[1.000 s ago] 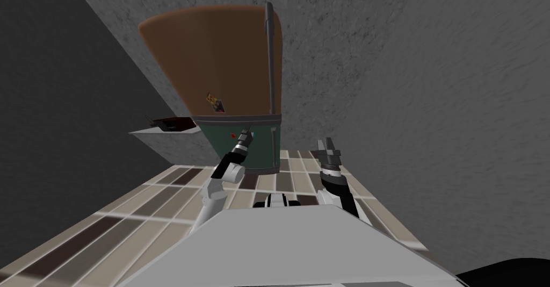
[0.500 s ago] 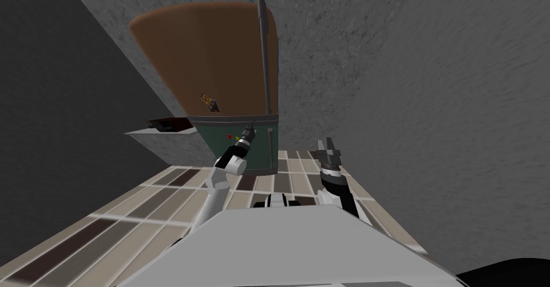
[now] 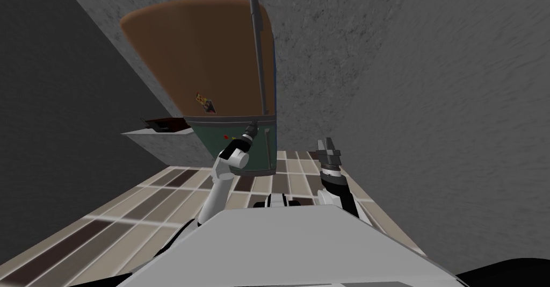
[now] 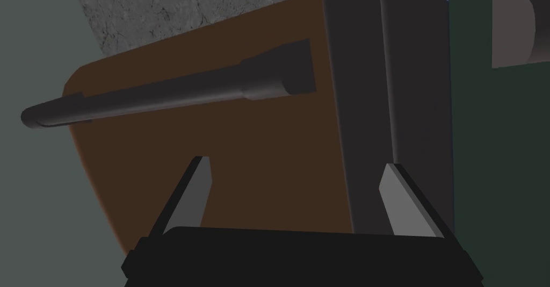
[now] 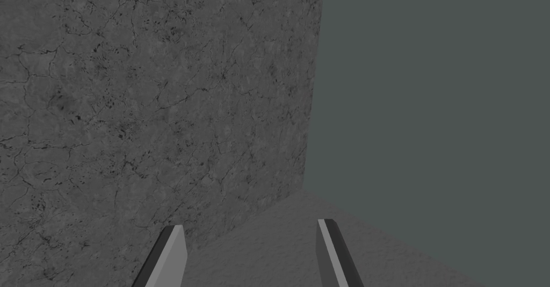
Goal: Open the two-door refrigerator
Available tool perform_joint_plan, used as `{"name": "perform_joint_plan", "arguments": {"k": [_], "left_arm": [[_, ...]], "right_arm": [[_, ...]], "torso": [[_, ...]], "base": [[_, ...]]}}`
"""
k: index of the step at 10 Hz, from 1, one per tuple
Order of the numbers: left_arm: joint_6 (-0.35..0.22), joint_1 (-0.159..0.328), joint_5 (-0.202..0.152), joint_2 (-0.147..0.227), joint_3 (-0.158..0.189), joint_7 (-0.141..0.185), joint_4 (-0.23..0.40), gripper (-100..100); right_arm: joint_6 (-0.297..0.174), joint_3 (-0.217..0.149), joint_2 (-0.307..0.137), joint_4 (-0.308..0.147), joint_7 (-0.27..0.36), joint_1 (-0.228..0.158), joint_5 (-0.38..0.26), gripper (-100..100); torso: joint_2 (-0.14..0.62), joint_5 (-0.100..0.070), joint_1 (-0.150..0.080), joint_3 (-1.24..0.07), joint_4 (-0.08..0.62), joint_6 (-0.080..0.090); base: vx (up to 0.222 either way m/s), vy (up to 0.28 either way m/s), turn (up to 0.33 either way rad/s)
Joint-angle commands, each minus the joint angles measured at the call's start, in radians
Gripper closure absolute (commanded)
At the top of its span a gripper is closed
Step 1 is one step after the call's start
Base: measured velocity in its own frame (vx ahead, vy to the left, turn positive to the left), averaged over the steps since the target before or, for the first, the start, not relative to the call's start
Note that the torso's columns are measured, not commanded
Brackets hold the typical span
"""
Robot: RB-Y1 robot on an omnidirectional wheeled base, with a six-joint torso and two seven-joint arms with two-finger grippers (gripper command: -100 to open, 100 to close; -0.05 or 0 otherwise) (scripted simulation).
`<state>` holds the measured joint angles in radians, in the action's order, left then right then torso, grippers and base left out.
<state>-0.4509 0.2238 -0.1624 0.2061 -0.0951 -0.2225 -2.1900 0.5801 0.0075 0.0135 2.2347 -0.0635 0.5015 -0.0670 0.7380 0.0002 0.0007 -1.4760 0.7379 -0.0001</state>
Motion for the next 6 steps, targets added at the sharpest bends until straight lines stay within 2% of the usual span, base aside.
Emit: {"name": "perform_joint_plan", "arguments": {"k": [1, 2, 3, 4, 5, 6], "left_arm": [[-0.062, 0.05, -0.005, 0.004, 0.002, -0.02, 0.018, -100], [-0.102, 0.093, -0.009, 0.008, 0.007, -0.037, 0.032, -100], [-0.111, 0.093, -0.009, 0.008, 0.007, -0.037, 0.032, -100], [-0.151, 0.135, -0.012, 0.012, 0.014, -0.056, 0.048, -100], [-0.159, 0.135, -0.012, 0.012, 0.014, -0.056, 0.048, -100], [-0.196, 0.174, -0.014, 0.016, 0.022, -0.075, 0.063, -100]], "right_arm": [[0.0, 0.0, 0.0, 0.0, 0.0, 0.0, 0.0, 0], [0.0, 0.0, 0.0, 0.0, 0.0, 0.0, 0.0, 0], [0.0, 0.0, 0.0, 0.0, 0.0, 0.0, 0.0, 0], [0.0, 0.0, 0.0, 0.0, 0.0, 0.0, 0.0, 0], [0.0, 0.0, 0.0, 0.0, 0.0, 0.0, 0.0, 0], [0.0, 0.0, 0.0, 0.0, 0.0, 0.0, 0.0, 0]], "torso": [[0.0, 0.0, -0.001, 0.0, 0.0, 0.0], [0.0, 0.0, 0.0, 0.0, 0.0, 0.0], [0.001, 0.0, 0.0, 0.0, 0.0, 0.0], [0.0, 0.0, 0.0, 0.0, 0.0, 0.0], [-0.001, 0.0, -0.001, 0.0, 0.0, 0.0], [0.0, 0.0, -0.001, 0.0, 0.0, 0.0]], "base": [[0.024, -0.055, 0.003], [0.01, -0.055, 0.004], [0.015, -0.045, 0.004], [0.028, -0.06, 0.006], [0.022, -0.056, 0.004], [0.019, -0.055, 0.007]]}}
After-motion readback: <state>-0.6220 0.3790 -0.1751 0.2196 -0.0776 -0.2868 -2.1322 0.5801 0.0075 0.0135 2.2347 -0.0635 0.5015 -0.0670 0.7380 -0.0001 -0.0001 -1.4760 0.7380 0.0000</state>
